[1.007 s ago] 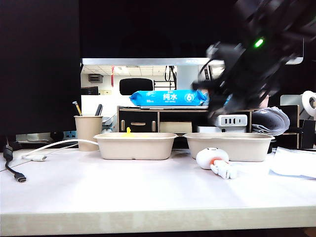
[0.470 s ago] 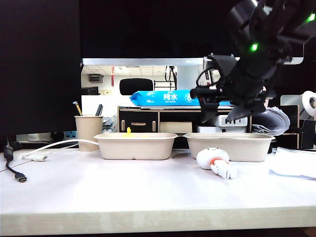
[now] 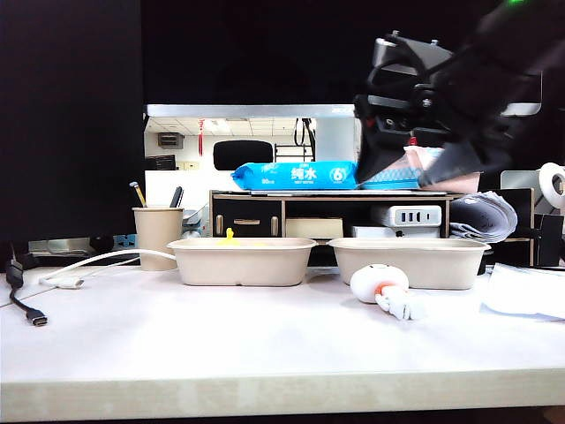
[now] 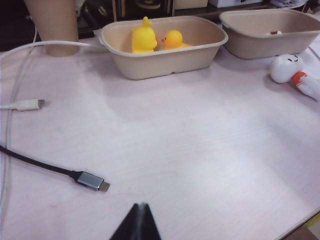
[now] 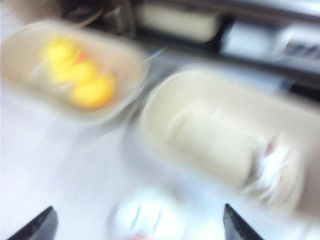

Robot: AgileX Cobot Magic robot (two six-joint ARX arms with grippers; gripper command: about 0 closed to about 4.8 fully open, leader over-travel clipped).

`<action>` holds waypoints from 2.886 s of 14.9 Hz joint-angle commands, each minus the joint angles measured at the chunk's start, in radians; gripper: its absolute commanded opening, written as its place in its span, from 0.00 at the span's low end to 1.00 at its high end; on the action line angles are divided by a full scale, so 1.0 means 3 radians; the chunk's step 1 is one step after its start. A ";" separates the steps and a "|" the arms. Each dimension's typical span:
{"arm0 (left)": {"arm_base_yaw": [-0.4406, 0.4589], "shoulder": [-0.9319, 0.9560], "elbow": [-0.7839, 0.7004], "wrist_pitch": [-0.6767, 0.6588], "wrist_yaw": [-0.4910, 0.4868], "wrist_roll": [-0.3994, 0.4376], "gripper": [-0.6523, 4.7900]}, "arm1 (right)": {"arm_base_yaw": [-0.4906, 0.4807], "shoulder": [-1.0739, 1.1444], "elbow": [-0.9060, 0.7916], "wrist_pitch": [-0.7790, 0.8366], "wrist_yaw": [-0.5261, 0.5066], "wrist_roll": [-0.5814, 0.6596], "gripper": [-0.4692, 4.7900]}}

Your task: Put the dolls with similar colors into the same paper box, while dolls with different colors go into separate paper boxes.

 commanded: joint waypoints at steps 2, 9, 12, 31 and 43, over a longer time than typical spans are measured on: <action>0.0005 -0.0010 0.0003 0.0023 0.0010 0.0013 0.11 | 0.0172 -0.0128 -0.0399 0.0123 0.0163 0.0192 0.87; 0.0006 -0.0015 0.0003 0.0023 0.0010 0.0013 0.11 | 0.0229 0.0491 -0.0507 0.0699 0.0106 0.0418 0.87; 0.0006 -0.0017 0.0003 0.0024 0.0010 0.0013 0.11 | 0.0268 0.0710 -0.0507 0.0827 0.0084 0.0498 0.87; -0.0721 0.0011 0.0003 0.0022 0.0009 0.0013 0.11 | 0.0310 0.1209 -0.0504 0.1249 0.0226 0.0689 0.77; -0.0720 0.0010 0.0003 0.0023 0.0009 0.0013 0.11 | 0.0300 0.1180 -0.0496 0.1451 0.0228 0.0744 0.41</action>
